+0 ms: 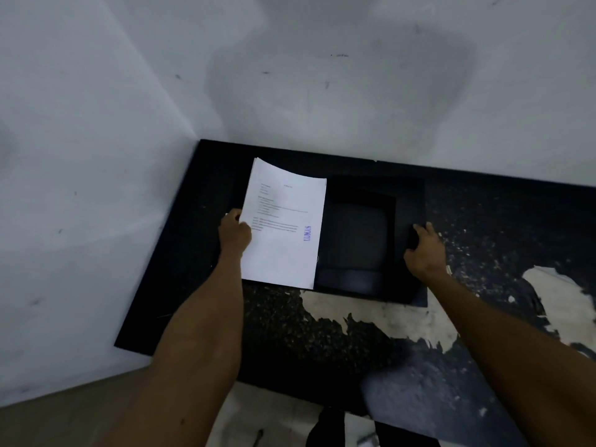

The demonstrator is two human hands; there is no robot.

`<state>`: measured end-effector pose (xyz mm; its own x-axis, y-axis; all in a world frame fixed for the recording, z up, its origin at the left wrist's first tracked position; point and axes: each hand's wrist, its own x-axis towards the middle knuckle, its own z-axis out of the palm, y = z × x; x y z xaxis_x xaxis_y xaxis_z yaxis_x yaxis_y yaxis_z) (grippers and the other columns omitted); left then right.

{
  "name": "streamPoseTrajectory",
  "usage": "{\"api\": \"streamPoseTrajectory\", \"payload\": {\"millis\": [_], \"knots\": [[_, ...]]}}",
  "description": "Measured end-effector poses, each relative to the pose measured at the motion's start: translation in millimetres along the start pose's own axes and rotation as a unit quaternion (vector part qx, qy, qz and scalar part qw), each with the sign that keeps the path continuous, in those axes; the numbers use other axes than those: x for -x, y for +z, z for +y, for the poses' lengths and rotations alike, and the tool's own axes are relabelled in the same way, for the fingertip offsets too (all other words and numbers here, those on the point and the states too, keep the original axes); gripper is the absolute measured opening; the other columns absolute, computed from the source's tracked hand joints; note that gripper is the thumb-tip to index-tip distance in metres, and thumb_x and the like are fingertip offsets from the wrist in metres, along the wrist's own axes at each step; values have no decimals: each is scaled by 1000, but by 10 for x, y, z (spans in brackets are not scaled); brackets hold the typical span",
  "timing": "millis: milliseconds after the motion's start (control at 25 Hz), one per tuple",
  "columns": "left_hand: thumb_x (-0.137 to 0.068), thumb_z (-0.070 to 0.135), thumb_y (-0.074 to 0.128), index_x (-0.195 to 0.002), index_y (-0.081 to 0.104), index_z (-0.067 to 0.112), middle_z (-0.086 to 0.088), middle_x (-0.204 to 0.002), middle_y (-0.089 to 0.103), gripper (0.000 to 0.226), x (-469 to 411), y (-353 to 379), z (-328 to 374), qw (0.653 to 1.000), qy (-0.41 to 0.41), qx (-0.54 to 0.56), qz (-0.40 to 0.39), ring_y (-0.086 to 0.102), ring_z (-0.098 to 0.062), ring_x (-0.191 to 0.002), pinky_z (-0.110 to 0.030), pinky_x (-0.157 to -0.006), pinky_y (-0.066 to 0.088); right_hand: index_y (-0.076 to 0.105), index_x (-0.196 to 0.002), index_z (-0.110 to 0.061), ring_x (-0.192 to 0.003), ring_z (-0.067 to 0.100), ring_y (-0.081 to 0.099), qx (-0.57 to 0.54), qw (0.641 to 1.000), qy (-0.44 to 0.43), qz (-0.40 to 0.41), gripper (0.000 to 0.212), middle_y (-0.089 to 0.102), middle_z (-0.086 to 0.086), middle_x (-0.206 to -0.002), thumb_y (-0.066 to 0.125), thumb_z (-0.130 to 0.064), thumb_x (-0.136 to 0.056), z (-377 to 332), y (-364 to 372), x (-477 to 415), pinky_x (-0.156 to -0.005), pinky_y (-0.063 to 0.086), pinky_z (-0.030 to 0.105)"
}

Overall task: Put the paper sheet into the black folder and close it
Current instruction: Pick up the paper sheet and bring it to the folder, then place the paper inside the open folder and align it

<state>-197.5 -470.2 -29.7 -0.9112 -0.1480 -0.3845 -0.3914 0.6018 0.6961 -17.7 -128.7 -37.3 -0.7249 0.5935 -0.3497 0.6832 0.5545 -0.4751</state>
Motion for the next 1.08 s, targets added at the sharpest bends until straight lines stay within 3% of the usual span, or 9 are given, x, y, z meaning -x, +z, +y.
{"api": "streamPoseTrajectory", "payload": {"millis": [240,360,680,880,1000,1080], "knots": [[-89,-7,39,-121,62,-1,-21,-123,65,40,10,122,16,1000,11,12,-13,62,-35,-113,-32,-86,51,37,-146,-4,-143,35,30,9,1000,10,6,68,19,18,-161,60,3,-82,-20,13,9,-116,29,36],[-87,-8,36,-121,62,4,-18,-121,66,45,109,244,-29,999,-15,31,-34,63,-29,-103,-33,-82,52,37,-147,-5,-143,35,30,8,1000,8,1,69,18,18,-161,59,2,-82,-11,17,11,-116,29,38],[-90,-8,38,-125,61,1,-23,-124,65,43,105,211,-206,998,-13,34,-58,62,-40,-114,-45,-97,54,38,-146,-4,-144,35,29,15,1000,10,5,68,19,18,-161,60,3,-81,-18,6,28,-118,26,39],[-91,-7,43,-131,59,1,-24,-129,63,44,182,494,-5,992,-14,27,-121,62,-40,-118,-50,-101,52,36,-146,-5,-144,34,29,11,1000,18,4,71,17,17,-161,61,2,-80,-35,26,44,-119,22,40],[-96,2,48,-135,58,0,-22,-133,63,40,381,869,244,988,13,5,-153,61,-37,-123,-39,-102,51,37,-146,-4,-144,34,30,1,1000,14,10,71,18,17,-161,60,4,-80,-38,31,53,-118,24,38],[-100,10,48,-150,40,1,-21,-144,54,50,601,1140,425,992,37,4,-119,52,-35,-134,-37,-109,44,37,-146,-5,-144,33,30,-5,1000,17,9,71,18,16,-161,60,5,-80,-47,33,61,-117,26,37]]}}
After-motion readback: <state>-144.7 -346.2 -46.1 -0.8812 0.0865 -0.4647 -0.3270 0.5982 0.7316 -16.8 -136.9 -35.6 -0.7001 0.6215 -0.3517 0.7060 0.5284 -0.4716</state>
